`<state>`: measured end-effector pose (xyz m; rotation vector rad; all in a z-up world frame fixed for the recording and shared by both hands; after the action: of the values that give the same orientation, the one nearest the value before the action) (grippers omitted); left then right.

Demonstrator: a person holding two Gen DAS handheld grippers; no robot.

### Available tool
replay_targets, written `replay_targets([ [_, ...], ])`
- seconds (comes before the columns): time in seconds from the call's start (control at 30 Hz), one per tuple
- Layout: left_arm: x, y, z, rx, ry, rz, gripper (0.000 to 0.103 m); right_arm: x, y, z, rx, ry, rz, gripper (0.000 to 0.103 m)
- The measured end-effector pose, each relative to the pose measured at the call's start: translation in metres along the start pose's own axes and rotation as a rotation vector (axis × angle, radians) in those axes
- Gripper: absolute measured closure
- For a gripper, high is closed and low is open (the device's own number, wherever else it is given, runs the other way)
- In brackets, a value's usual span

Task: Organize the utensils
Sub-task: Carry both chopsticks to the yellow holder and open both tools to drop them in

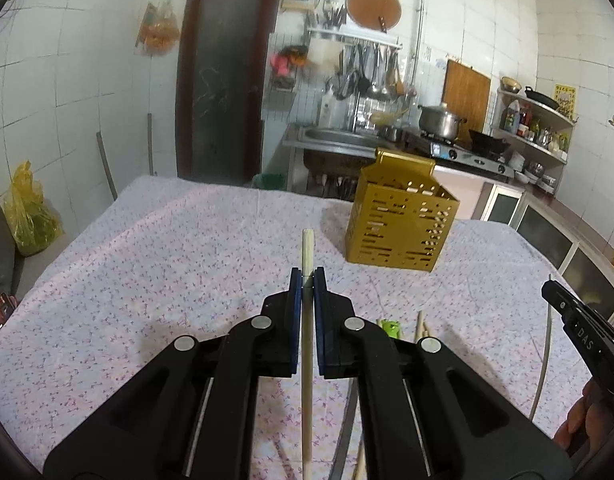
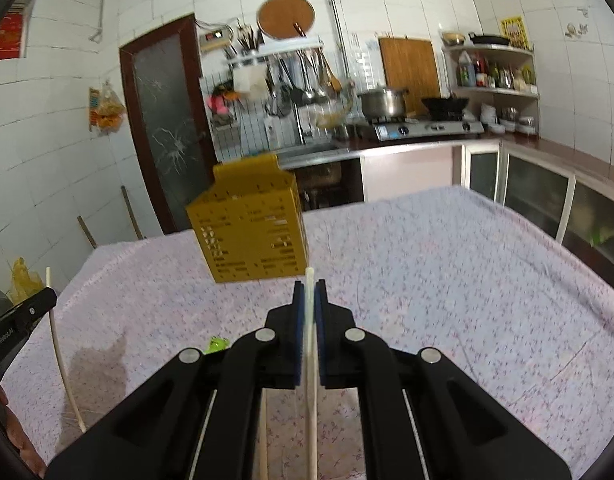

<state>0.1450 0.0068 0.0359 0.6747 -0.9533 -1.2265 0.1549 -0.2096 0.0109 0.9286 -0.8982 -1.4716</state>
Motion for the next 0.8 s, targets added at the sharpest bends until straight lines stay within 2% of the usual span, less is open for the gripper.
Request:
replay_targets([
  [0.3,0.003,0.011,0.022,0.072,-0.042,0.024,0.098,0.002,0.019,0.025,0.113,0.023,0.027,0.097],
  [0.47,0.001,0.006,0.022,0.077,-0.046,0.016,0.098,-0.002,0.013,0.041,0.165,0.026,0.046,0.097],
  [0.67,0.003,0.004,0.02,0.089,-0.044,-0.007,0.098,-0.003,0.012,0.045,0.189,0.023,0.067,0.098],
  [0.8,0.007,0.008,0.023,0.103,-0.053,-0.029,0.098,-0.002,0.024,0.048,0.212,0.025,0.064,0.098],
])
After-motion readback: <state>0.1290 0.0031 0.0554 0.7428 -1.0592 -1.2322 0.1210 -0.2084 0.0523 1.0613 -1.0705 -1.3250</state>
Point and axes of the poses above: each gripper's, at about its wrist camera, not at the fingertips, and z roughly against the way its jaws point, x to its right, y to its top, the point moved 5 cm from there along -z, roughly the way its jaws point, and after that the axes turned 8 degrees about z, right-handed, at the moved point
